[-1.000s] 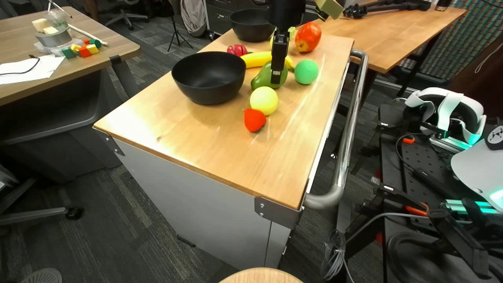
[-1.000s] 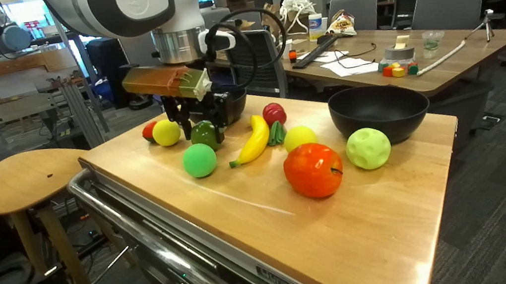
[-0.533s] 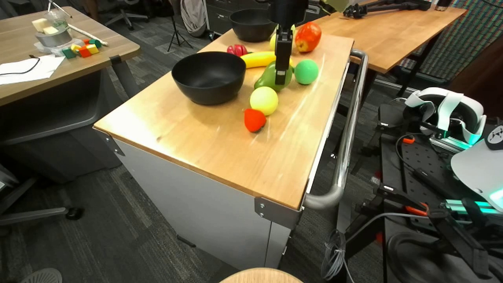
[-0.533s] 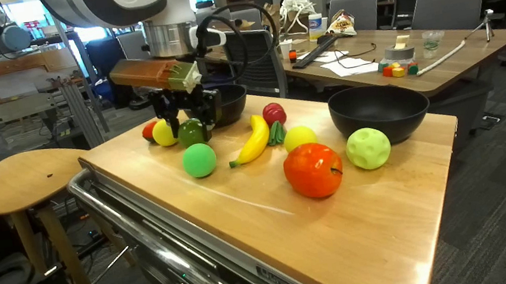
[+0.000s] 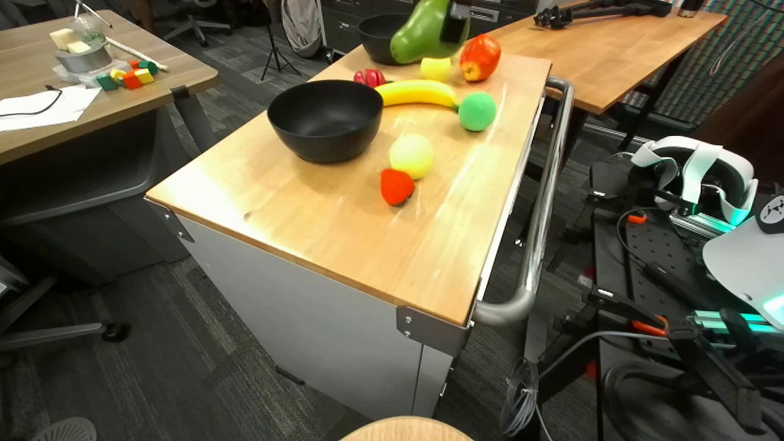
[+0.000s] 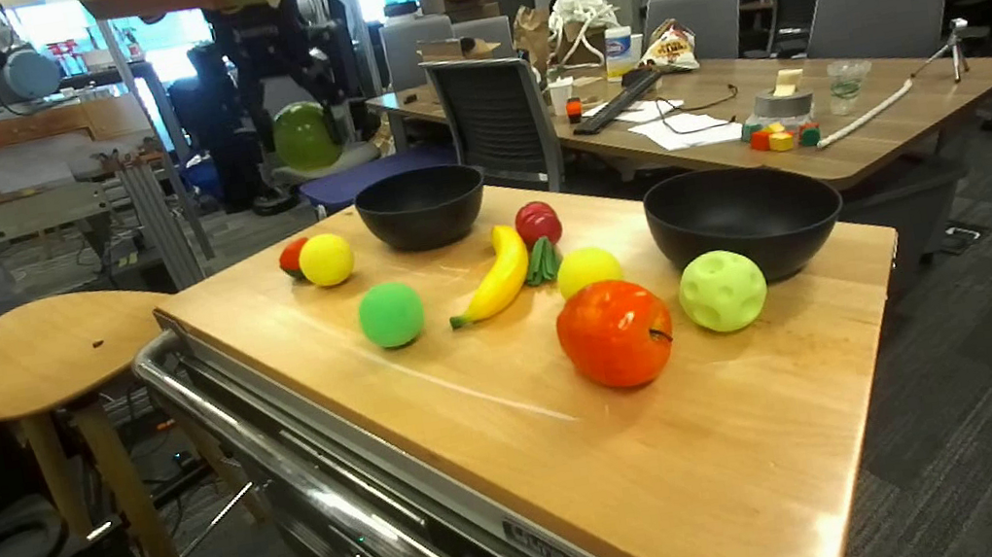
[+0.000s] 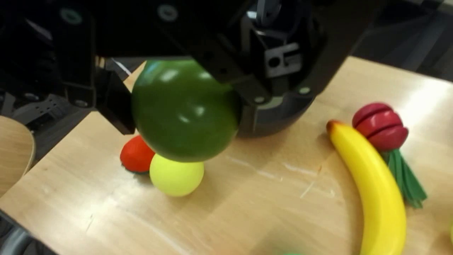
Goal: Put the plush fruits in the bowls
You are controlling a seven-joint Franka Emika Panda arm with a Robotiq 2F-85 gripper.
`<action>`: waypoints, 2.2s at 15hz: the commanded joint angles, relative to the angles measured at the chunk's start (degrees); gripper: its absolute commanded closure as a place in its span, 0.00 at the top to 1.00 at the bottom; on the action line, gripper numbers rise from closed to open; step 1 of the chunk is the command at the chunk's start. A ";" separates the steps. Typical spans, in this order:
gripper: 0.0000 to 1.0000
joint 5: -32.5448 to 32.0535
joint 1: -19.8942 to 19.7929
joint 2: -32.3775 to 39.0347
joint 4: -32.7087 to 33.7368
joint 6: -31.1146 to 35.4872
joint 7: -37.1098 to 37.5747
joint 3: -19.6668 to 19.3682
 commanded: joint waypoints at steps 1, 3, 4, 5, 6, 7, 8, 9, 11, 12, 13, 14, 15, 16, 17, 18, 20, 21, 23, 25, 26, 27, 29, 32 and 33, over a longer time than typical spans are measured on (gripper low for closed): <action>0.47 -3.30 0.58 3.29 1.38 10.58 1.73 0.29; 0.47 -5.07 0.17 7.15 3.40 12.47 3.81 0.46; 0.47 -6.15 -0.03 9.09 4.38 12.80 4.86 0.56; 0.47 -6.99 -0.10 11.19 5.62 12.86 5.67 0.59; 0.47 -7.45 -0.09 12.98 6.68 13.07 6.10 0.56; 0.47 -8.13 -0.05 14.48 7.72 13.13 6.20 0.65; 0.47 -9.00 -0.10 16.01 8.80 13.48 6.35 0.73; 0.47 -10.18 -0.18 17.53 10.15 13.44 6.71 0.77; 0.47 -12.35 -0.26 20.10 12.80 12.98 7.24 0.68; 0.47 -13.07 -0.29 21.25 14.10 12.72 7.51 0.64; 0.47 -13.64 -0.30 22.22 15.25 12.39 7.74 0.61; 0.47 -14.05 -0.33 23.04 16.21 12.31 7.75 0.60; 0.47 -14.27 -0.36 23.69 17.01 12.00 7.73 0.63; 0.53 -14.56 -0.37 24.24 17.72 11.56 7.86 0.61; 0.93 -14.45 -0.40 24.50 18.22 10.69 7.78 0.65; 0.94 -14.20 -0.46 24.55 18.44 10.07 7.55 0.72; 1.00 -13.57 -0.56 23.53 18.43 7.51 6.88 0.88; 1.00 -13.41 -0.55 22.68 18.44 5.63 6.58 0.97; 1.00 -14.12 -0.33 20.70 18.49 1.29 7.07 0.94; 1.00 -13.20 -0.35 18.03 17.96 -3.67 6.16 1.23; 1.00 -12.60 -0.37 16.87 17.73 -5.95 5.42 1.38; 1.00 -11.84 -0.36 15.64 17.29 -7.95 4.61 1.53; 1.00 -7.15 -0.52 13.84 16.30 -10.39 0.62 1.70; 1.00 -7.09 -0.26 15.10 17.10 -10.95 1.04 1.47; 1.00 -6.62 -0.24 14.70 16.73 -11.76 0.32 1.45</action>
